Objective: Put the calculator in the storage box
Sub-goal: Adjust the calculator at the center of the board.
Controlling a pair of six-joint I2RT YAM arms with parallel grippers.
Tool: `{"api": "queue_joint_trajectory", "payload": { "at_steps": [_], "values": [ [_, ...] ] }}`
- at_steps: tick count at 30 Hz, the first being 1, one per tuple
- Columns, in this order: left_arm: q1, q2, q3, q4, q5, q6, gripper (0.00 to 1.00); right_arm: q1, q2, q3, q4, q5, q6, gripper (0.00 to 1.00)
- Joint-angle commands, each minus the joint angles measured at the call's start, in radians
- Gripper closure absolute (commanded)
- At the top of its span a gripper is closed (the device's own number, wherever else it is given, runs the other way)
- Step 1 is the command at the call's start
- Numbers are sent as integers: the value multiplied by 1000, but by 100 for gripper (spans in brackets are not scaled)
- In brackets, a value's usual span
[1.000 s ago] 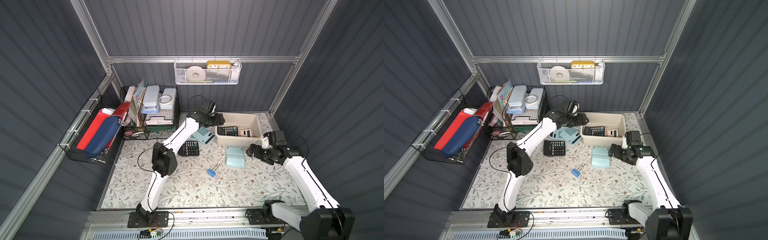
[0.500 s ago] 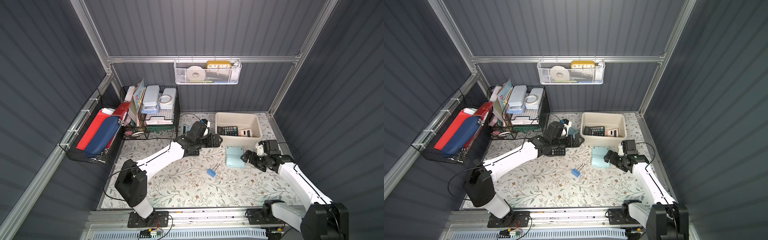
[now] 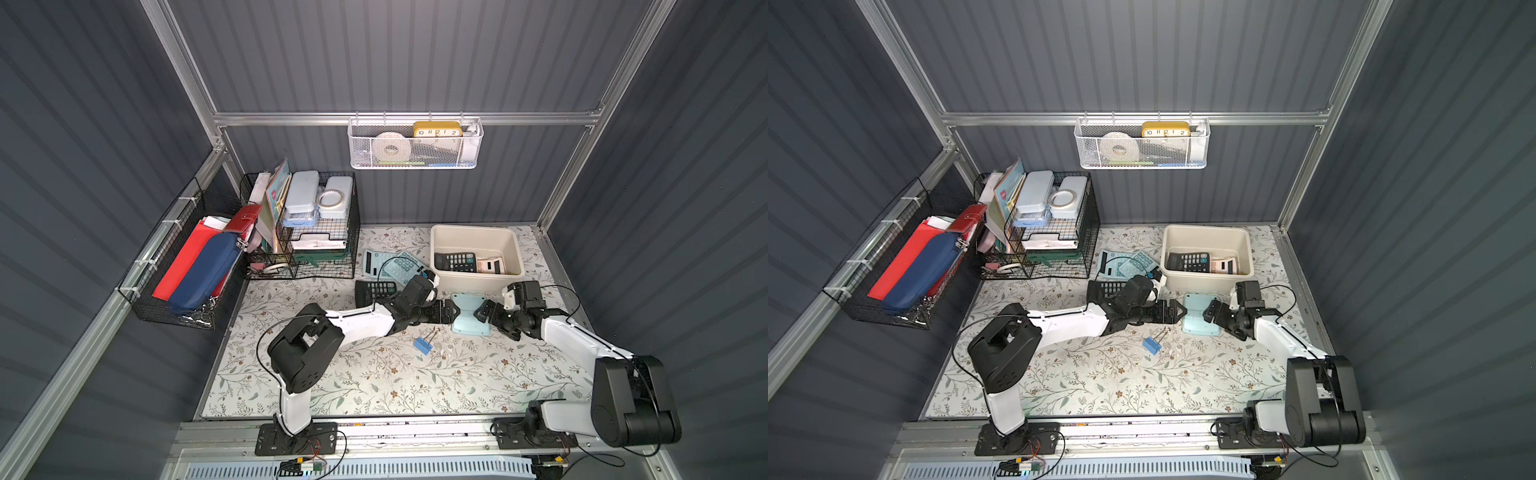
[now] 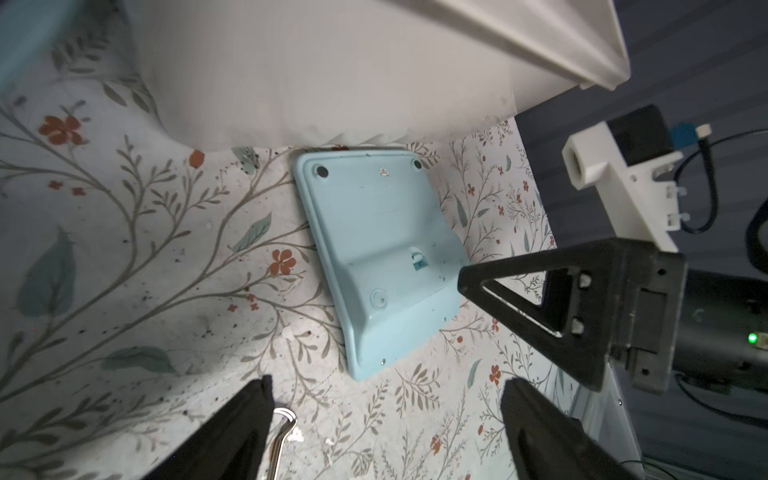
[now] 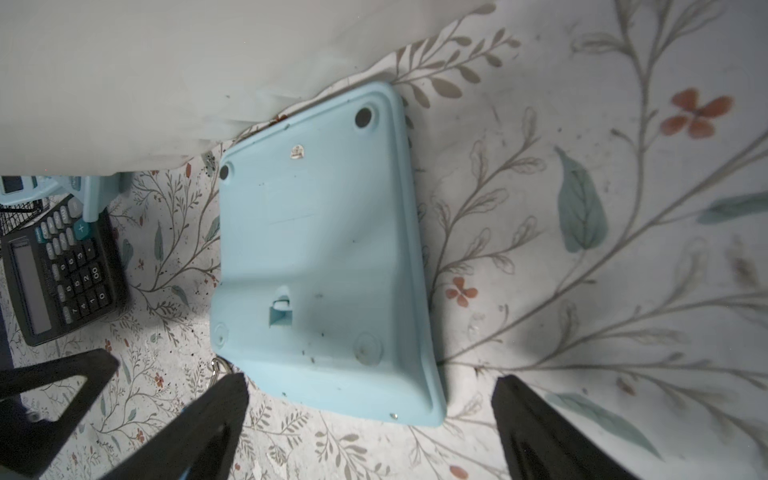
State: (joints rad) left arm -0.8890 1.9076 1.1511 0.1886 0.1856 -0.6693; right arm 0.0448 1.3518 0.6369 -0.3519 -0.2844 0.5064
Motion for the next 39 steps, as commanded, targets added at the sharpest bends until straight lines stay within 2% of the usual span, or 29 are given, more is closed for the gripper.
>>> {"api": "queue_joint_trajectory", "payload": {
  "at_steps": [1, 10, 17, 25, 30, 35, 39],
  "values": [
    [-1, 49, -18, 85, 24, -22, 12, 9, 27, 10, 56, -17, 12, 3],
    [0, 164, 61, 99, 66, -6, 20, 11, 106, 14, 106, -69, 47, 3],
    [-1, 203, 82, 97, 107, -10, 24, 12, 137, 21, 118, -123, 50, 4],
    [-1, 181, 77, 97, 160, -15, 37, 42, 67, -65, 162, -222, 112, 9],
    [-1, 136, 20, 110, 173, -24, 41, 59, -17, -146, 194, -258, 163, 12],
    [-1, 77, -74, 125, 201, -49, 42, 59, -133, -183, 137, -196, 187, 12],
    [2, 70, -71, 71, 181, -46, 41, 42, -156, -188, 120, -134, 201, 10]
  ]
}}
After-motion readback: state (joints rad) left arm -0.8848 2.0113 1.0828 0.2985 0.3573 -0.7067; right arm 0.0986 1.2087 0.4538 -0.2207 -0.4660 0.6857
